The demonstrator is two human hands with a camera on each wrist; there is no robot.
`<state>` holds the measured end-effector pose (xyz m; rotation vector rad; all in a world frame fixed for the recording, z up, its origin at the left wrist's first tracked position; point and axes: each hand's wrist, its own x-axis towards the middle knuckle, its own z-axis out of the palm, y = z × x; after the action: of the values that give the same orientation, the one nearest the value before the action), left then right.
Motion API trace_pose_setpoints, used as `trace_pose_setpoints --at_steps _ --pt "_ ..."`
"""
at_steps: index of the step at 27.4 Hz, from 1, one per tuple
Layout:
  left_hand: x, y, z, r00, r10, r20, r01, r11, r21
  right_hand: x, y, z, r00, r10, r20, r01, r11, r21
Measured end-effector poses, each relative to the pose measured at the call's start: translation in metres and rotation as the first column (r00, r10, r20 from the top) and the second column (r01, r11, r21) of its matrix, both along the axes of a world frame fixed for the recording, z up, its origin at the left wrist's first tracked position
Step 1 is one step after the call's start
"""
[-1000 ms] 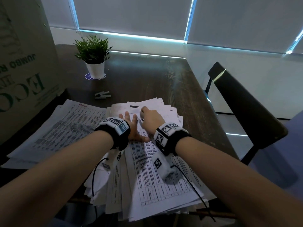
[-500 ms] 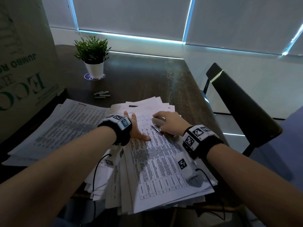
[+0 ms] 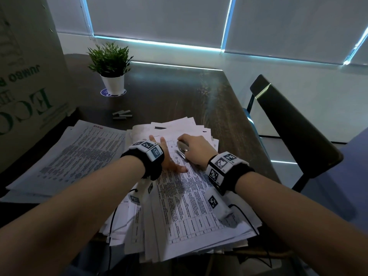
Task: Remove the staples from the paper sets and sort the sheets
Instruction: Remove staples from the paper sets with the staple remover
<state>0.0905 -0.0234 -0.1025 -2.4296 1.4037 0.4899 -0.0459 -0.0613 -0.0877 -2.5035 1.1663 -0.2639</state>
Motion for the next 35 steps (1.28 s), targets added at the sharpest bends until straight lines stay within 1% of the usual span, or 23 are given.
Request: trace_pose_setpoints --at_steps 6,13,17,20,24,26,27,28,29,30,32,33,35 --pt "0.001 -0.004 0.001 1.0 0.012 -0.005 -0.011 1.0 0.021 0.012 -0.005 -0.001 1.0 -0.01 -0.015 0.01 1.0 0.016" --pt "-0.001 0.003 0.007 1.0 -0.022 0.01 0.021 0.999 0.025 0.027 -0.007 0.002 0.992 -0.115 0.05 0.109 0.988 0.112" --pt "-0.002 0.007 0.009 1.0 -0.03 0.01 0.029 0.999 0.03 0.031 -0.009 0.003 0.987 -0.152 0.057 0.143 0.98 0.139" --pt "-0.003 0.008 0.01 1.0 -0.027 0.005 0.027 0.999 0.024 0.034 -0.015 0.005 0.975 -0.195 0.103 0.174 0.968 0.181" --pt "0.0 0.008 0.007 0.999 -0.025 -0.025 0.026 0.999 0.024 0.023 -0.018 0.009 0.953 -0.245 0.178 0.193 0.945 0.265" --pt "-0.002 0.009 0.011 0.999 -0.005 -0.033 0.007 0.999 0.035 0.011 -0.016 0.01 0.955 -0.242 0.174 0.187 0.941 0.281" --pt "-0.004 0.01 0.016 0.999 0.0 -0.036 0.001 1.0 0.028 0.004 -0.014 0.011 0.961 -0.226 0.158 0.18 0.948 0.261" --pt "-0.007 0.009 0.024 0.999 -0.021 -0.032 0.021 1.0 0.01 -0.002 -0.012 0.012 0.968 -0.208 0.143 0.173 0.959 0.224" --pt "-0.01 0.007 0.033 0.997 -0.073 -0.03 0.072 0.997 -0.042 -0.009 -0.01 0.014 0.97 -0.202 0.133 0.174 0.965 0.199" --pt "-0.013 0.003 0.042 0.989 -0.146 -0.038 0.14 0.981 -0.138 -0.016 -0.008 0.016 0.969 -0.202 0.142 0.174 0.967 0.188" --pt "-0.022 -0.008 0.054 0.952 -0.296 -0.08 0.251 0.901 -0.353 -0.031 -0.006 0.022 0.955 -0.223 0.197 0.184 0.963 0.198" --pt "-0.03 -0.011 0.059 0.924 -0.351 -0.148 0.259 0.864 -0.433 -0.039 -0.005 0.026 0.946 -0.239 0.221 0.193 0.959 0.209" --pt "-0.048 -0.014 0.061 0.856 -0.399 -0.33 0.22 0.857 -0.466 -0.055 -0.003 0.032 0.932 -0.252 0.259 0.198 0.955 0.219"
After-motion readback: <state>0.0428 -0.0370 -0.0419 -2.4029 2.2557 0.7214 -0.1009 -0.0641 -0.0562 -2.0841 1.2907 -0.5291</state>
